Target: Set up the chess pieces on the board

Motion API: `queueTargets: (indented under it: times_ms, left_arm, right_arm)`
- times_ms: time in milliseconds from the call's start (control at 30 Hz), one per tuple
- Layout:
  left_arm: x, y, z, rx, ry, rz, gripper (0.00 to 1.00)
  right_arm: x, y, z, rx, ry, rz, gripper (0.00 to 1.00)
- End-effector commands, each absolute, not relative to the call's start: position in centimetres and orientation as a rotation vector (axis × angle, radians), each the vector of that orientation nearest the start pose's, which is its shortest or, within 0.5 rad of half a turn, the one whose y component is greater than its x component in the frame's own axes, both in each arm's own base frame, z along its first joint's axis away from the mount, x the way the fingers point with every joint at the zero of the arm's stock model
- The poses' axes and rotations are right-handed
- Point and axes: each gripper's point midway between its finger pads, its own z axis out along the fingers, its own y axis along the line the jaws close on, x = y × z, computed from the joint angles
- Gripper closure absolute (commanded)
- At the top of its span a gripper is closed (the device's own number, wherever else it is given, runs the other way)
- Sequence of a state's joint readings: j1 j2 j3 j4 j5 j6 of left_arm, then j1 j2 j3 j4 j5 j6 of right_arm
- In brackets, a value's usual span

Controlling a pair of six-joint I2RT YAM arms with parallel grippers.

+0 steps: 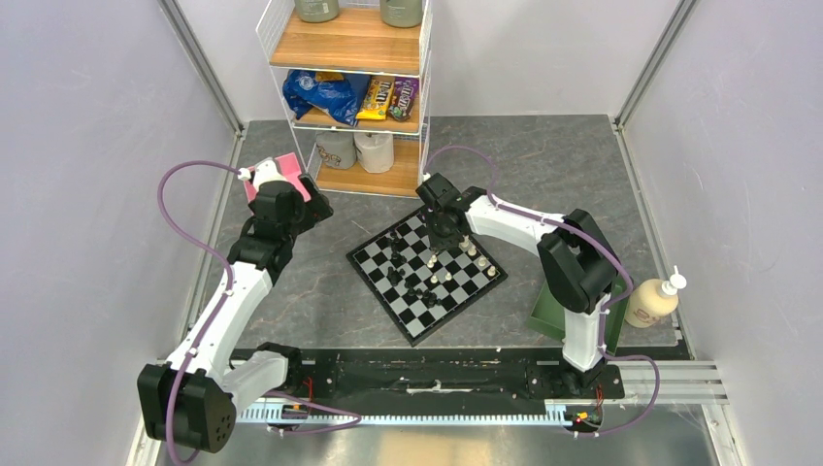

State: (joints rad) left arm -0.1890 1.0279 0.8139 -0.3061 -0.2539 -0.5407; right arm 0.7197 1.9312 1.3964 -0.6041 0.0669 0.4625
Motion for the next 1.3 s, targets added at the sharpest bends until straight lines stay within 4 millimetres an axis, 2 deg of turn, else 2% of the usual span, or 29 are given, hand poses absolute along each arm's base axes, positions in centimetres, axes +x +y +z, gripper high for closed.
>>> queueTargets:
  times_ms: [0,233,600,833,1067,1267]
  left_arm:
    - [33.6,-3.6,19.5,-0.505,1.992,-0.165,0.01]
    - [33.6,-3.7,19.6,-0.504,1.988,-0.173,0.01]
    - [33.8,-3.7,19.9,-0.502,1.983,-0.178,0.01]
    - [33.9,-3.7,20.1,-0.500,1.980,-0.180,0.01]
    - [33.9,-3.9,20.2,-0.498,1.980,-0.188,0.01]
    - [33.7,-3.9,20.1,-0.501,1.980,-0.197,0.01]
  right_arm:
    - [33.1,29.1,5.6,-0.306,2.661,0.277,0.77]
    - [33.7,28.3,5.8,-0.297,2.644,0.249,0.82]
    - [35.4,26.6,5.7,-0.253,2.625,0.178,0.82]
    - [35.8,26.4,5.6,-0.251,2.621,0.159,0.80]
    - [35.6,26.7,6.0,-0.264,2.619,0.188,0.68]
    - [34.7,28.0,8.9,-0.328,2.582,0.300,0.62]
